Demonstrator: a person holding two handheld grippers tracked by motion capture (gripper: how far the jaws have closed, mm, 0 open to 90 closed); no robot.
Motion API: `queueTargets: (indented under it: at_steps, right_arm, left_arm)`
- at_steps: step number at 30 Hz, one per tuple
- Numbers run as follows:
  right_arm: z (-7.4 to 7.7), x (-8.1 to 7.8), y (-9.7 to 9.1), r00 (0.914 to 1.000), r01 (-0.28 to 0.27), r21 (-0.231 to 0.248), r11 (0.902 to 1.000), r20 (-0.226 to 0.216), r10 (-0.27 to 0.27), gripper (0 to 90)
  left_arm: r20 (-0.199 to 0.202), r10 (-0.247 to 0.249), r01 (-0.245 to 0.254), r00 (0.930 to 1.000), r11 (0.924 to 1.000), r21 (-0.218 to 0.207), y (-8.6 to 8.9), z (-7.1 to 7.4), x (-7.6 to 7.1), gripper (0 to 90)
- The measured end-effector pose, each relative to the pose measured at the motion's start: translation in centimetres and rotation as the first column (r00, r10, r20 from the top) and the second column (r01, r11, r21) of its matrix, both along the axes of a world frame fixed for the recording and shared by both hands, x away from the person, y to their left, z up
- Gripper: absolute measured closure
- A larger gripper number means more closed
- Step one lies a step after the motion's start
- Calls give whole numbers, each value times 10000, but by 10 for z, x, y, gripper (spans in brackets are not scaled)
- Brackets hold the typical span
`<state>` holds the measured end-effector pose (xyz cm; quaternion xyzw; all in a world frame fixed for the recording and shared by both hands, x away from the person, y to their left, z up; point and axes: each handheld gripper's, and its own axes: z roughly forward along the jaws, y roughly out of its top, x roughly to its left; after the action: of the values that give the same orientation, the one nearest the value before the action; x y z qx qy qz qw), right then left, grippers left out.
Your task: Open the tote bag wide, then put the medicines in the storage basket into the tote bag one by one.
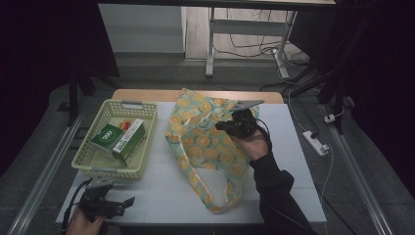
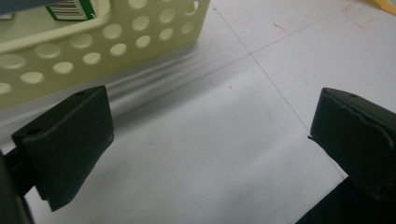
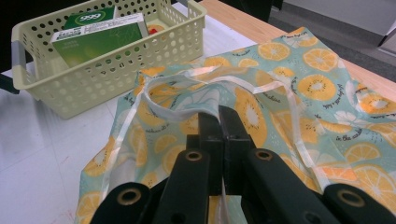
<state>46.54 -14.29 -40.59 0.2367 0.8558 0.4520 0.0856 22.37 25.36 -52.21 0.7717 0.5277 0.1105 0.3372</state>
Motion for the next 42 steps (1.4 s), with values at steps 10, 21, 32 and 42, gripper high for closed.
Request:
queueTargets:
  at_steps: [10, 21, 32, 42]
  right_arm:
    - [-1, 1, -3, 10000, -22, 70, 10000, -68, 23, 895]
    - [-3, 1, -5, 9999, -36, 78, 10000, -149, 37, 895]
    - [-4, 2, -5, 9999, -80, 25, 10000, -149, 80, 895]
    - [-1, 2, -7, 9999, -62, 59, 10000, -99, 63, 895]
  left_arm:
    - [58, 33, -30, 10000, 9991, -422, 5, 1, 0, 0]
    - [312, -154, 178, 9994, 9968, -777, 11, 5, -2, 0]
    - [738, -420, 506, 9964, 9915, -1201, 21, 19, -3, 0]
    - [1386, -193, 330, 9902, 9947, -972, 34, 34, -6, 0]
